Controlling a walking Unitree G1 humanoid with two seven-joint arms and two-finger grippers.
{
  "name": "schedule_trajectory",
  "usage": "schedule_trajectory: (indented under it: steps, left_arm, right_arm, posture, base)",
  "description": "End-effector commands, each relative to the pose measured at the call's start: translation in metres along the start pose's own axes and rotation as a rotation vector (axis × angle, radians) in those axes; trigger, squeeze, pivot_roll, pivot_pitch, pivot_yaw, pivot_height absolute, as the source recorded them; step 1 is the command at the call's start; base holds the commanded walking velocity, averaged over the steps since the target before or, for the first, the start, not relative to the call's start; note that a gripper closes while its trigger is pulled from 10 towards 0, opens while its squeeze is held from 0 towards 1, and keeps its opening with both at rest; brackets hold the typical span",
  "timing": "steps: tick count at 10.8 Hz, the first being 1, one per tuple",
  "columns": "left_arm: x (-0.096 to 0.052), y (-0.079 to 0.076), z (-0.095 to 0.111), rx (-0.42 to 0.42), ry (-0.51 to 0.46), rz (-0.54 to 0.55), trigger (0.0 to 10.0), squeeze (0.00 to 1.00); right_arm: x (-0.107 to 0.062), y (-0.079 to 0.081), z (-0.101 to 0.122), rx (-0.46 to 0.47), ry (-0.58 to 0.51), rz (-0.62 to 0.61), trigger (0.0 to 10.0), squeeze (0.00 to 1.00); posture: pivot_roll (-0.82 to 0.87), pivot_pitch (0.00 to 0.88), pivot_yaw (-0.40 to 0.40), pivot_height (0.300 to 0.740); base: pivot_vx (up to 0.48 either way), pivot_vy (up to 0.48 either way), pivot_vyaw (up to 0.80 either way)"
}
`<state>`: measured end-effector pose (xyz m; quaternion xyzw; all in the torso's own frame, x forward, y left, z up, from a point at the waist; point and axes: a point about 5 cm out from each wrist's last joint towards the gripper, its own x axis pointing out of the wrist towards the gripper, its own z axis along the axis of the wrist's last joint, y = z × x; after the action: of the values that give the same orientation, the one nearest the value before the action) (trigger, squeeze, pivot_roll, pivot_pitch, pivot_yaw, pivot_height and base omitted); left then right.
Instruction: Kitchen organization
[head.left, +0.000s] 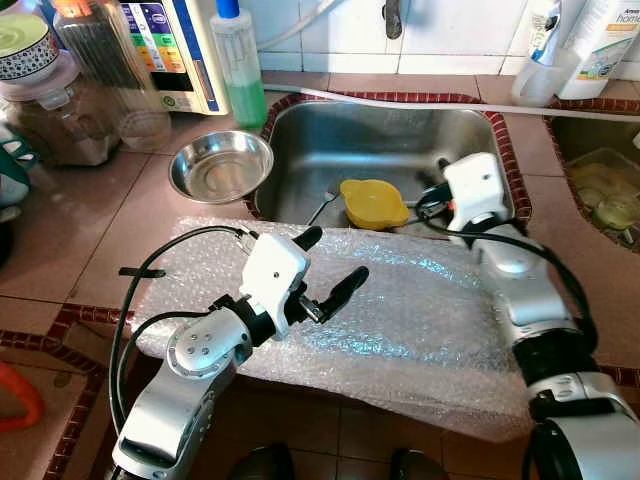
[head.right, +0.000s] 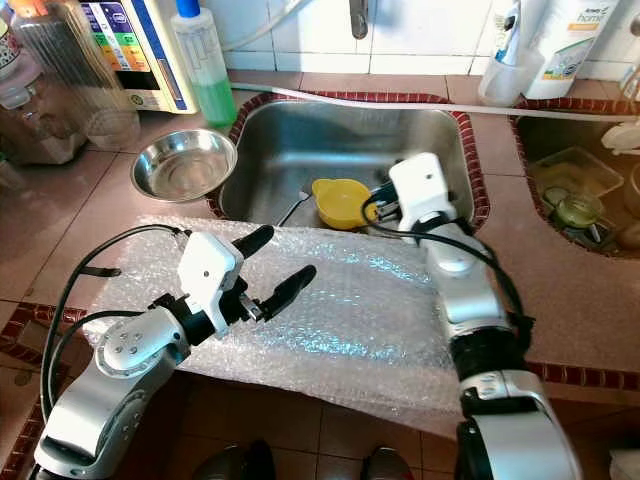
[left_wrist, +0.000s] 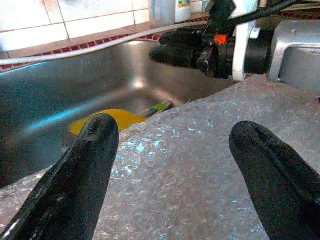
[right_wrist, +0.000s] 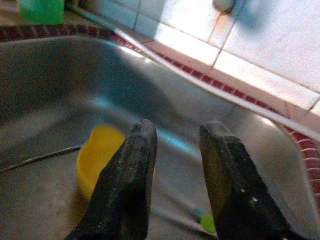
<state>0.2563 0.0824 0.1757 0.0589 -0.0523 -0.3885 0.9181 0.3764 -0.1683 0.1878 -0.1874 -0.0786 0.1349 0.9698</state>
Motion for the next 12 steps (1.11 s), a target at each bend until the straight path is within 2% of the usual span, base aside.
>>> schedule_trajectory:
  steps: [1, 2, 3, 4, 5, 6, 7, 8, 11, 12]
  left_arm:
    - [-0.001, -0.002, 0.004, 0.02, 0.0, -0.018, 10.0, 0.0]
    - [-0.003, 0.001, 0.003, 0.036, 0.009, 0.001, 10.0, 0.0]
    - [-0.002, 0.01, 0.001, 0.044, 0.02, 0.068, 10.0, 0.0]
    - [-0.001, 0.031, 0.002, 0.045, 0.004, 0.211, 10.0, 0.0]
    - [-0.003, 0.051, 0.003, 0.015, -0.011, 0.368, 10.0, 0.0]
    - [-0.004, 0.06, 0.002, -0.029, -0.021, 0.431, 10.0, 0.0]
    - [-0.008, 0.082, 0.004, -0.108, -0.052, 0.579, 10.0, 0.0]
    - [-0.009, 0.095, 0.006, -0.137, -0.079, 0.666, 10.0, 0.0]
    - [-0.009, 0.128, 0.009, -0.207, -0.097, 0.874, 10.0, 0.0]
    - [-0.008, 0.134, 0.006, -0.234, -0.073, 0.907, 10.0, 0.0]
  right_arm:
    - [0.003, 0.0, 0.0, 0.034, 0.017, 0.009, 10.0, 1.0]
    - [0.006, -0.002, 0.005, 0.117, 0.017, -0.004, 10.0, 1.0]
    - [0.008, 0.0, 0.012, 0.129, -0.011, 0.009, 10.0, 1.0]
    - [0.01, 0.008, 0.029, 0.16, -0.08, 0.033, 10.0, 1.0]
    - [0.009, 0.022, 0.041, 0.189, -0.134, 0.077, 10.0, 1.0]
    - [0.008, 0.03, 0.047, 0.2, -0.154, 0.106, 10.0, 1.0]
    - [0.002, 0.055, 0.062, 0.219, -0.217, 0.203, 10.0, 1.0]
    - [-0.006, 0.074, 0.068, 0.219, -0.251, 0.28, 10.0, 1.0]
    - [-0.023, 0.101, 0.079, 0.216, -0.285, 0.419, 10.0, 1.0]
    - [-0.027, 0.105, 0.081, 0.216, -0.281, 0.44, 10.0, 1.0]
  posture:
    - [-0.07, 0.205, 0.07, 0.74]
    - [-0.06, 0.2, 0.073, 0.74]
    - [-0.06, 0.196, 0.076, 0.74]
    - [-0.07, 0.194, 0.079, 0.74]
    - [-0.07, 0.19, 0.083, 0.74]
    - [-0.08, 0.19, 0.085, 0.74]
    - [-0.08, 0.189, 0.093, 0.74]
    - [-0.08, 0.187, 0.1, 0.74]
    - [-0.1, 0.195, 0.112, 0.74]
    - [-0.1, 0.201, 0.113, 0.74]
  base:
    - [0.0, 0.0, 0.0]
    - [0.0, 0.0, 0.0]
    - [0.0, 0.0, 0.0]
    - [0.0, 0.0, 0.0]
    - [0.0, 0.0, 0.0]
    - [0.0, 0.0, 0.0]
    - [0.0, 0.0, 0.0]
    - [0.0, 0.0, 0.0]
    - [0.0, 0.0, 0.0]
    - [0.0, 0.0, 0.0]
